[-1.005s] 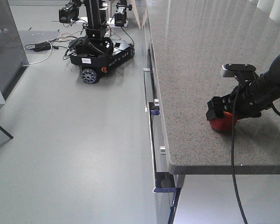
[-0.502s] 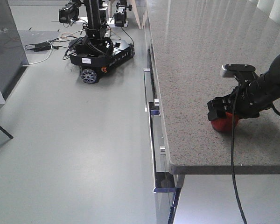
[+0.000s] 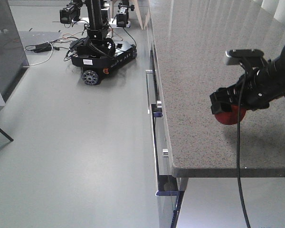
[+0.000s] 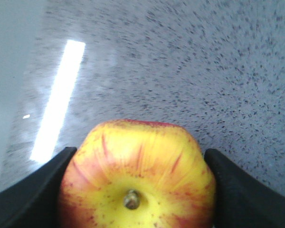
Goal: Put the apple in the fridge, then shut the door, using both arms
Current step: 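Close the right gripper around the apple, then lift the apple off the counter and pull it toward the robot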
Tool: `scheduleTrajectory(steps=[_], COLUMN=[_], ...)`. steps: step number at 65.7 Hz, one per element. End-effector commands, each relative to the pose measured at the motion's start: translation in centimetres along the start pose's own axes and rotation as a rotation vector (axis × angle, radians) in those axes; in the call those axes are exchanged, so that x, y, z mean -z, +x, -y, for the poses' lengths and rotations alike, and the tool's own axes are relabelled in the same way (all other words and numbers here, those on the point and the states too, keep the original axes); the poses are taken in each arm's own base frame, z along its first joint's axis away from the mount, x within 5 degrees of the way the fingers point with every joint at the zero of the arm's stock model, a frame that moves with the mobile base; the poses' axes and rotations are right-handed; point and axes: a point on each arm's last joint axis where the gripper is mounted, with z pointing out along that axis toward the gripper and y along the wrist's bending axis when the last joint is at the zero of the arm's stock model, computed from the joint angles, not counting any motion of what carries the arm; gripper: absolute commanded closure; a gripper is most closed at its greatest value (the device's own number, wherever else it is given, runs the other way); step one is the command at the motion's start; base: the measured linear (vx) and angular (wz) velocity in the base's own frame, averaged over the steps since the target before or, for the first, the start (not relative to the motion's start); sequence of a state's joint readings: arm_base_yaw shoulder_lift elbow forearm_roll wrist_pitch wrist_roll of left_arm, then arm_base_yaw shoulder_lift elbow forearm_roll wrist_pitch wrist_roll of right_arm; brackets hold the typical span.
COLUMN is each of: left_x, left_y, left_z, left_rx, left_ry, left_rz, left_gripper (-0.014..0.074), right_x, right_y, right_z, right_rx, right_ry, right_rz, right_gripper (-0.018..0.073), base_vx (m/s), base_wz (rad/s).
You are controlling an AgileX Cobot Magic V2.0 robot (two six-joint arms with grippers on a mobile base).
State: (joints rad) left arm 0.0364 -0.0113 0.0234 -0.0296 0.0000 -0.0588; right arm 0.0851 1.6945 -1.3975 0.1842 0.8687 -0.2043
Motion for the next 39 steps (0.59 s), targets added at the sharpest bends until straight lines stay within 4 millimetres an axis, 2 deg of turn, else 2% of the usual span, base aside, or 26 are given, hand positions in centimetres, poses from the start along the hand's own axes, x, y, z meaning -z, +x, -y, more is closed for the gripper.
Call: scheduleTrajectory(steps=[1, 12, 23, 31, 39], left_x=[0.1, 0.1, 0.1, 0.1, 0.1], left_y=[0.3, 0.3, 0.3, 0.3, 0.3], left_z=[0.0, 0.0, 0.0, 0.0, 0.0], left_rx=[0.012, 0.012, 0.012, 0.012, 0.012], left_ry=[0.008, 0.008, 0.008, 0.008, 0.008], left_rz=[0.059, 0.059, 0.059, 0.059, 0.059], left_gripper=[0.0602, 0.0602, 0.0602, 0.0602, 0.0602], right_x=[4.8, 8.2, 11.3, 12.1, 12.9], right_y=[-0.9, 0.0, 1.5, 3.9, 7.4], right_z=[-2.5, -7.0, -10.6, -12.2, -13.3], right_rx=[0.048, 0.162, 0.251, 0.291, 0.340], right_ry=[0.015, -0.058, -0.133, -0.181, -0.232], right_rz=[0.145, 0.189, 0.265, 0.304, 0.341], right_gripper=[0.0379, 0.0377, 0.0376, 0.0376, 0.0376], base_vx=[0.00, 0.00, 0.00, 0.00, 0.00], base_wz=[0.00, 0.00, 0.00, 0.00, 0.00])
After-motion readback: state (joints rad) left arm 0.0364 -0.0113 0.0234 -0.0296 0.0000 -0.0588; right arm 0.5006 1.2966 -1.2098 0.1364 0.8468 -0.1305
